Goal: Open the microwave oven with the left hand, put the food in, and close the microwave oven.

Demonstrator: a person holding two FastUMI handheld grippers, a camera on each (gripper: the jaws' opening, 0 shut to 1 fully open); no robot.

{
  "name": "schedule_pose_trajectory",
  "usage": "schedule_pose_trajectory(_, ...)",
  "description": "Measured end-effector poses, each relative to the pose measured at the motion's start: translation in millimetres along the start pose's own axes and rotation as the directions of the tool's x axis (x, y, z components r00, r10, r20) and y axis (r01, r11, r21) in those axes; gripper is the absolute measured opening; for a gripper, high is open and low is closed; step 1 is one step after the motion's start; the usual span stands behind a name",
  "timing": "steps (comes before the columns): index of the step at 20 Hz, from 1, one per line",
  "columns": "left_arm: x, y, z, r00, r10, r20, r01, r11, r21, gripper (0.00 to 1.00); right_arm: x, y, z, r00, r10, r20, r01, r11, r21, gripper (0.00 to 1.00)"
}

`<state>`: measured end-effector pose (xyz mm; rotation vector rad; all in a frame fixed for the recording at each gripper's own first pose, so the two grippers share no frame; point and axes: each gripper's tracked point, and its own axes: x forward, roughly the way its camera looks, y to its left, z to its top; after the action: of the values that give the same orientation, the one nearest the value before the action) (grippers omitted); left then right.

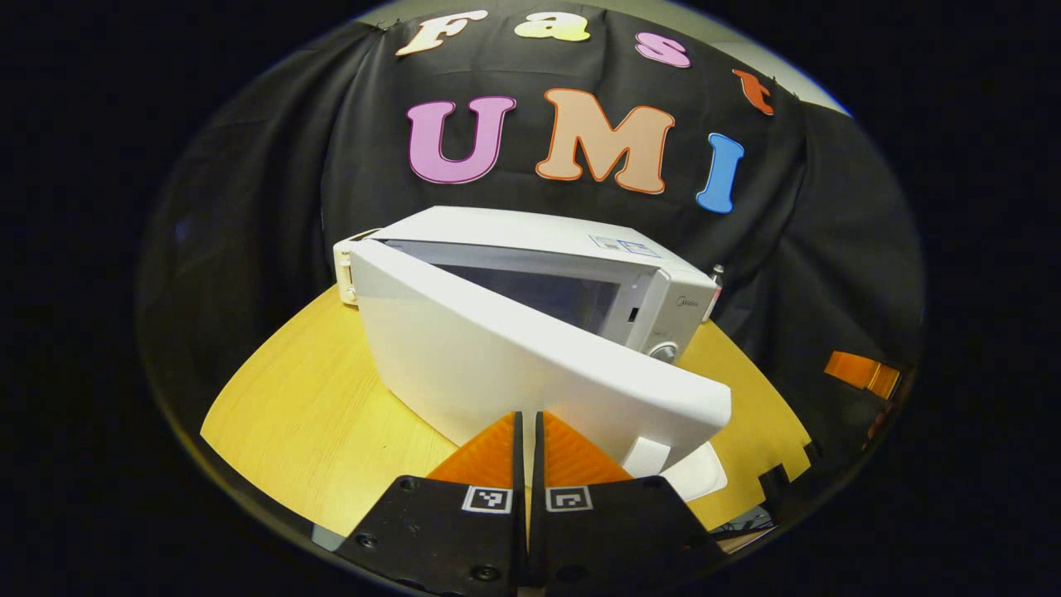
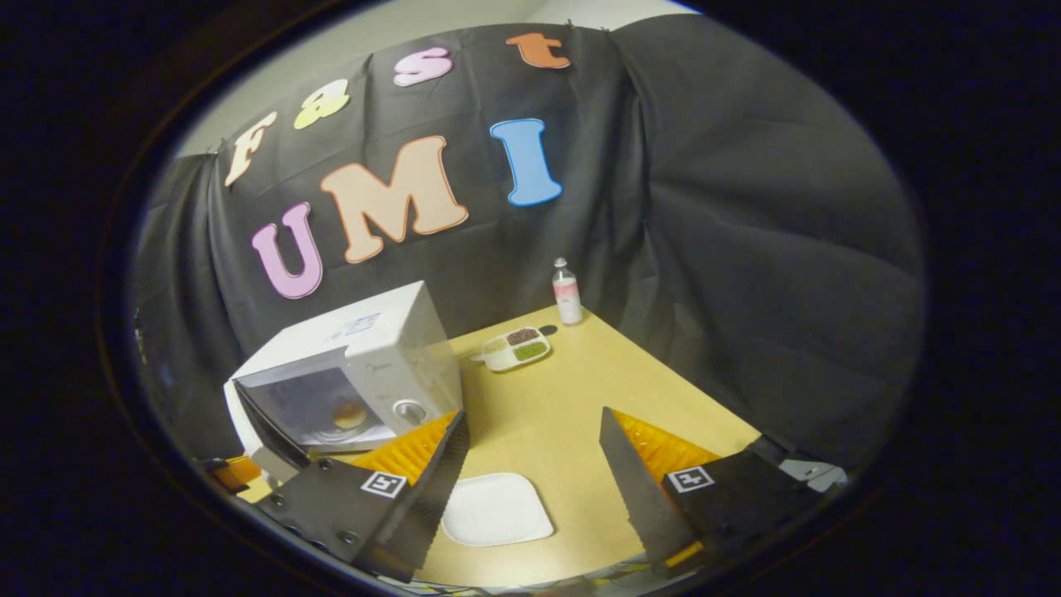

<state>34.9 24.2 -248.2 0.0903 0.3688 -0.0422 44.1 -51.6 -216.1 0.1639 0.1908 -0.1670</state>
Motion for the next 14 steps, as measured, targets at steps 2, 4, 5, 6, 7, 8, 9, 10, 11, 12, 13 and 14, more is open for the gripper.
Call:
schedule_pose_trajectory(2, 9, -10, 3, 1.0, -0.002, 0.001, 0.002, 1.0, -0.008, 0.01, 4, 4, 4, 1.0, 0.019, 0.009, -0.018, 1.0, -0.025, 0.97)
schedule_pose_trajectory(4, 19, -19, 8, 1.0, -0.007, 0.003, 0.007, 1.0, -0.012, 0.01, 8, 7, 10, 0.999, 0.029, 0.019, -0.029, 0.999, -0.041, 0.97)
schedule_pose_trajectory(5, 24, -22, 11, 1.0, -0.009, 0.006, 0.009, 1.0, -0.015, 0.01, 10, 7, 13, 0.999, 0.029, 0.026, -0.028, 0.998, -0.047, 0.97)
schedule_pose_trajectory(6, 29, -25, 16, 1.0, -0.014, 0.012, 0.014, 1.0, -0.019, 0.01, 12, 7, 16, 0.999, 0.027, 0.036, -0.025, 0.998, -0.054, 0.97)
schedule_pose_trajectory(7, 34, -30, 20, 1.0, -0.022, 0.019, 0.023, 1.0, -0.022, 0.01, 13, 8, 20, 0.998, 0.028, 0.048, -0.026, 0.998, -0.057, 0.97)
schedule_pose_trajectory(8, 40, -34, 24, 0.999, -0.03, 0.02, 0.031, 0.999, -0.024, 0.0, 14, 10, 22, 0.998, 0.031, 0.057, -0.028, 0.998, -0.06, 0.97)
schedule_pose_trajectory(9, 45, -37, 27, 0.999, -0.037, 0.023, 0.038, 0.999, -0.022, 0.0, 17, 11, 24, 0.997, 0.035, 0.063, -0.031, 0.998, -0.063, 0.97)
schedule_pose_trajectory(10, 51, -42, 31, 0.999, -0.044, 0.027, 0.045, 0.999, -0.016, 0.01, 17, 11, 25, 0.997, 0.037, 0.066, -0.033, 0.997, -0.066, 0.97)
schedule_pose_trajectory(11, 56, -46, 35, 0.998, -0.052, 0.032, 0.052, 0.999, -0.009, 0.01, 18, 11, 27, 0.997, 0.039, 0.071, -0.034, 0.997, -0.066, 0.97)
schedule_pose_trajectory(12, 61, -50, 39, 0.998, -0.058, 0.04, 0.059, 0.998, -0.002, 0.01, 19, 11, 30, 0.996, 0.04, 0.077, -0.035, 0.997, -0.066, 0.97)
schedule_pose_trajectory(13, 67, -55, 43, 0.997, -0.067, 0.047, 0.066, 0.998, 0.004, 0.01, 17, 12, 32, 0.995, 0.04, 0.087, -0.035, 0.997, -0.065, 0.97)
schedule_pose_trajectory(14, 73, -60, 48, 0.996, -0.076, 0.054, 0.076, 0.997, 0.006, 0.01, 17, 11, 34, 0.994, 0.042, 0.097, -0.036, 0.997, -0.062, 0.97)
